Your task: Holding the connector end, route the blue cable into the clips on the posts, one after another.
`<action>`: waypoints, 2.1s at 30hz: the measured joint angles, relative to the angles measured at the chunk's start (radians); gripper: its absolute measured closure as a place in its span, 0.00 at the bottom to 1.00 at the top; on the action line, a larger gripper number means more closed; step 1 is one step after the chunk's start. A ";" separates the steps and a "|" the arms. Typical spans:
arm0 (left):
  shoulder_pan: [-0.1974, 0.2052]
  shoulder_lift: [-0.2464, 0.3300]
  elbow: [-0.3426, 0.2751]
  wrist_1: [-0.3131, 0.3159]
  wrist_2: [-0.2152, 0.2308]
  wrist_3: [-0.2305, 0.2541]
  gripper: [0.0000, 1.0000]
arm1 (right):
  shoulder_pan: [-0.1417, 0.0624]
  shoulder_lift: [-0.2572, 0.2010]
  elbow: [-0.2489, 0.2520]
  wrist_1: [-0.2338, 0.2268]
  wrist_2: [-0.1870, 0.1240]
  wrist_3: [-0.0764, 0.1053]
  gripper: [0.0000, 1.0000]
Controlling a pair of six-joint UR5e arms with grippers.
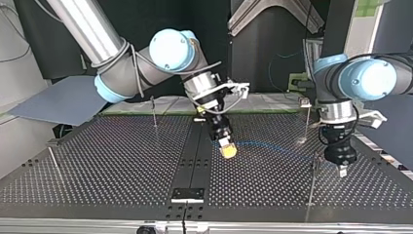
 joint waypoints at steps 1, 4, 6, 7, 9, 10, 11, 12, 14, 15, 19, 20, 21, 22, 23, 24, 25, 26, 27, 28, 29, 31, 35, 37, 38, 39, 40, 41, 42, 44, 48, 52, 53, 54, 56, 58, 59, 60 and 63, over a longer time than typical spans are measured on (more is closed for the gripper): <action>0.003 -0.005 0.002 0.001 0.003 -0.003 1.00 | -0.002 0.000 0.000 0.000 -0.001 0.000 1.00; 0.012 -0.025 0.005 0.004 0.016 -0.008 1.00 | -0.009 0.002 0.000 -0.001 -0.003 0.000 1.00; 0.017 -0.034 0.006 0.007 0.024 -0.011 1.00 | -0.014 0.003 0.000 -0.002 -0.006 0.000 1.00; 0.019 -0.036 0.007 0.010 0.029 -0.013 1.00 | -0.016 0.004 0.000 -0.003 -0.009 0.000 1.00; 0.025 -0.040 0.007 0.020 0.041 -0.022 1.00 | -0.020 0.008 0.000 -0.005 -0.015 0.000 1.00; 0.027 -0.040 0.007 0.026 0.047 -0.027 1.00 | -0.021 0.010 0.000 -0.006 -0.018 0.000 1.00; 0.030 -0.041 0.008 0.035 0.056 -0.036 1.00 | -0.023 0.013 0.000 -0.007 -0.021 0.000 1.00; 0.032 -0.041 0.008 0.042 0.062 -0.044 1.00 | -0.025 0.017 -0.002 -0.008 -0.023 0.000 1.00; 0.036 -0.041 0.009 0.057 0.072 -0.063 1.00 | -0.029 0.028 -0.008 -0.008 -0.028 0.000 1.00; 0.037 -0.042 0.010 0.061 0.076 -0.071 1.00 | -0.031 0.033 -0.011 -0.008 -0.030 0.000 1.00; 0.041 -0.055 0.021 0.066 0.088 -0.086 1.00 | -0.040 0.054 -0.036 -0.009 -0.037 0.003 1.00; 0.042 -0.060 0.024 0.066 0.090 -0.088 1.00 | -0.043 0.062 -0.048 -0.008 -0.040 0.005 1.00; 0.042 -0.062 0.027 0.066 0.091 -0.089 1.00 | -0.046 0.069 -0.057 -0.007 -0.042 0.007 1.00; 0.043 -0.064 0.028 0.067 0.091 -0.090 1.00 | -0.048 0.075 -0.066 -0.006 -0.045 0.008 1.00; 0.044 -0.065 0.031 0.067 0.091 -0.092 1.00 | -0.051 0.083 -0.078 -0.005 -0.047 0.010 1.00; 0.046 -0.066 0.033 0.068 0.090 -0.095 1.00 | -0.053 0.088 -0.087 -0.004 -0.049 0.012 1.00; 0.047 -0.068 0.035 0.068 0.090 -0.099 1.00 | -0.055 0.093 -0.096 -0.003 -0.051 0.014 1.00; 0.050 -0.070 0.040 0.068 0.090 -0.106 1.00 | -0.058 0.100 -0.107 -0.002 -0.053 0.017 1.00; 0.052 -0.072 0.045 0.068 0.090 -0.110 1.00 | -0.059 0.105 -0.115 -0.002 -0.055 0.020 1.00; 0.053 -0.075 0.050 0.068 0.090 -0.114 1.00 | -0.061 0.110 -0.123 -0.001 -0.057 0.023 1.00; 0.056 -0.079 0.057 0.067 0.091 -0.118 1.00 | -0.064 0.116 -0.134 -0.001 -0.059 0.028 1.00; 0.058 -0.087 0.066 0.066 0.093 -0.122 1.00 | -0.068 0.123 -0.150 -0.001 -0.062 0.034 1.00; 0.062 -0.100 0.077 0.063 0.097 -0.125 1.00 | -0.078 0.138 -0.174 0.002 -0.068 0.045 1.00; 0.064 -0.102 0.078 0.063 0.099 -0.126 1.00 | -0.083 0.144 -0.179 0.004 -0.069 0.047 1.00; 0.066 -0.102 0.079 0.064 0.100 -0.127 1.00 | -0.086 0.147 -0.181 0.006 -0.070 0.048 1.00; 0.067 -0.102 0.079 0.064 0.100 -0.128 1.00 | -0.089 0.149 -0.182 0.007 -0.070 0.049 1.00; 0.067 -0.102 0.079 0.064 0.100 -0.129 1.00 | -0.092 0.151 -0.183 0.008 -0.070 0.050 1.00; 0.068 -0.103 0.079 0.064 0.101 -0.130 1.00 | -0.095 0.152 -0.183 0.009 -0.070 0.051 1.00; 0.069 -0.103 0.079 0.065 0.101 -0.131 1.00 | -0.097 0.153 -0.184 0.009 -0.070 0.052 1.00; 0.071 -0.103 0.079 0.065 0.103 -0.134 1.00 | -0.099 0.154 -0.184 0.010 -0.070 0.053 1.00; 0.073 -0.103 0.079 0.066 0.110 -0.142 1.00 | -0.103 0.156 -0.184 0.012 -0.073 0.055 1.00; 0.075 -0.103 0.079 0.070 0.114 -0.147 1.00 | -0.111 0.157 -0.184 0.017 -0.077 0.056 1.00; 0.075 -0.103 0.079 0.075 0.116 -0.149 0.90 | -0.111 0.157 -0.184 0.018 -0.077 0.056 1.00; 0.075 -0.103 0.079 0.079 0.117 -0.152 0.90 | -0.112 0.157 -0.184 0.019 -0.078 0.056 1.00; 0.076 -0.103 0.079 0.089 0.119 -0.160 0.60 | -0.111 0.157 -0.184 0.020 -0.078 0.055 1.00; 0.077 -0.103 0.079 0.094 0.118 -0.165 0.28 | -0.110 0.158 -0.184 0.021 -0.080 0.054 1.00; 0.077 -0.103 0.079 0.094 0.117 -0.167 0.13 | -0.110 0.158 -0.184 0.021 -0.083 0.054 1.00; 0.076 -0.103 0.079 0.094 0.116 -0.168 0.13 | -0.110 0.158 -0.184 0.021 -0.084 0.054 1.00; 0.075 -0.103 0.079 0.087 0.114 -0.169 0.01 | -0.110 0.158 -0.184 0.024 -0.088 0.053 1.00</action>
